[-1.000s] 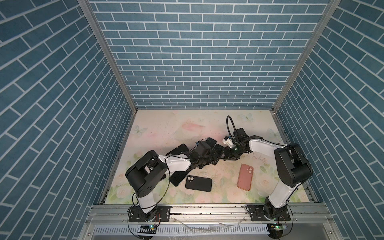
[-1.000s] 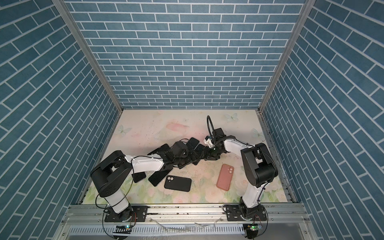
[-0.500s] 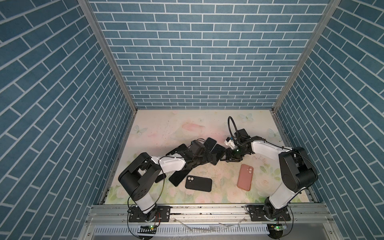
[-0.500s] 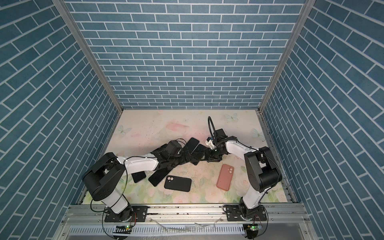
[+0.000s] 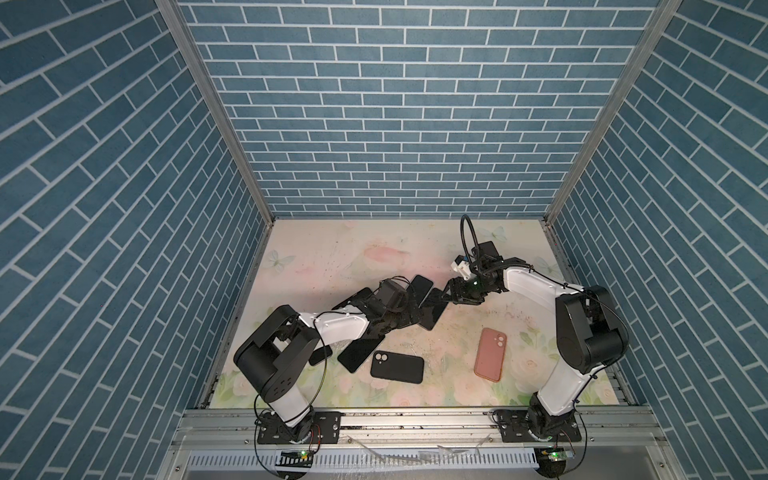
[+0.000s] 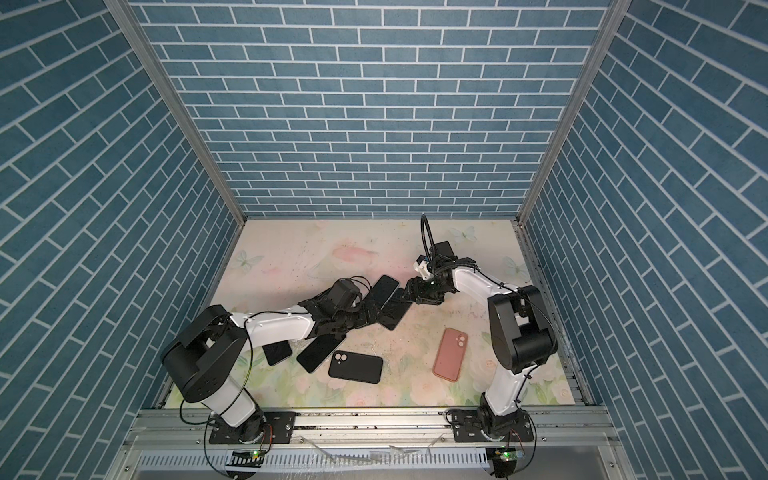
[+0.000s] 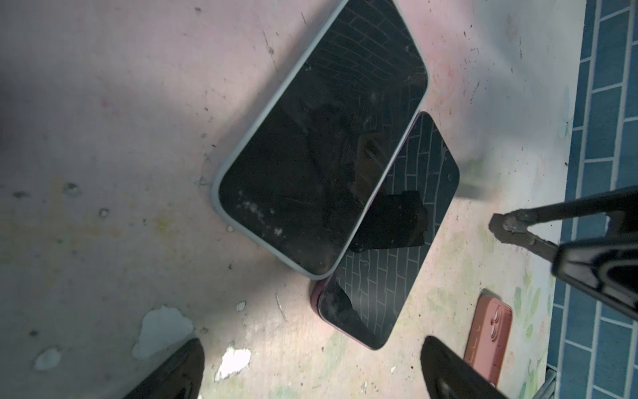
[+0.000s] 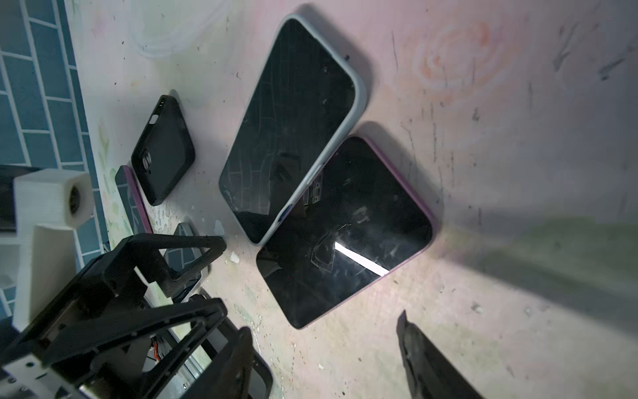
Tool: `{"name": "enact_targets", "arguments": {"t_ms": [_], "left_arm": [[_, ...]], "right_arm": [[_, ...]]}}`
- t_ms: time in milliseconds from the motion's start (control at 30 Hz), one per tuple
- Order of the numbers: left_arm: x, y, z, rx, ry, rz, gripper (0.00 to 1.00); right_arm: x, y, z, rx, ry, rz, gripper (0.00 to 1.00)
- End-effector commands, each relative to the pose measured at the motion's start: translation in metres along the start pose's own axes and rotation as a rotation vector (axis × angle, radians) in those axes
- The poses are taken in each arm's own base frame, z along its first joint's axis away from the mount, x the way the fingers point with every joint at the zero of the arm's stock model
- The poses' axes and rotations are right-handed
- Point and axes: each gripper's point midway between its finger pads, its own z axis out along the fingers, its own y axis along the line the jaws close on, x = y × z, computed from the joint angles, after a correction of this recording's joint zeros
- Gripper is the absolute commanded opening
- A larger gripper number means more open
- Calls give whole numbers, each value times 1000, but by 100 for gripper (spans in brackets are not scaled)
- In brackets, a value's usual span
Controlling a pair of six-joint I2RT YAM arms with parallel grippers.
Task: Put the phone into the phone case
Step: 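Push the purple-edged phone against the cased phone with the left gripper while the right holds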
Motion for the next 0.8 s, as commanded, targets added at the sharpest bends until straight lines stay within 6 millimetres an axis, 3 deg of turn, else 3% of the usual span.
{"name": "enact_targets", "arguments": {"t_ms": [0, 467, 667, 767], "left_arm": [[12, 27, 3, -96, 57, -5, 100], [22, 10, 18, 21, 111, -175, 99], [24, -1, 27, 69, 119, -233, 98], [25, -4, 30, 85, 121, -253, 99]], "right_arm": [[-4, -4, 9, -20, 29, -13, 70], [-50, -20, 17, 61, -40, -54, 69], [-64, -20, 34, 15, -16, -52, 69], [-61, -21, 44, -7, 12, -35, 69]]}}
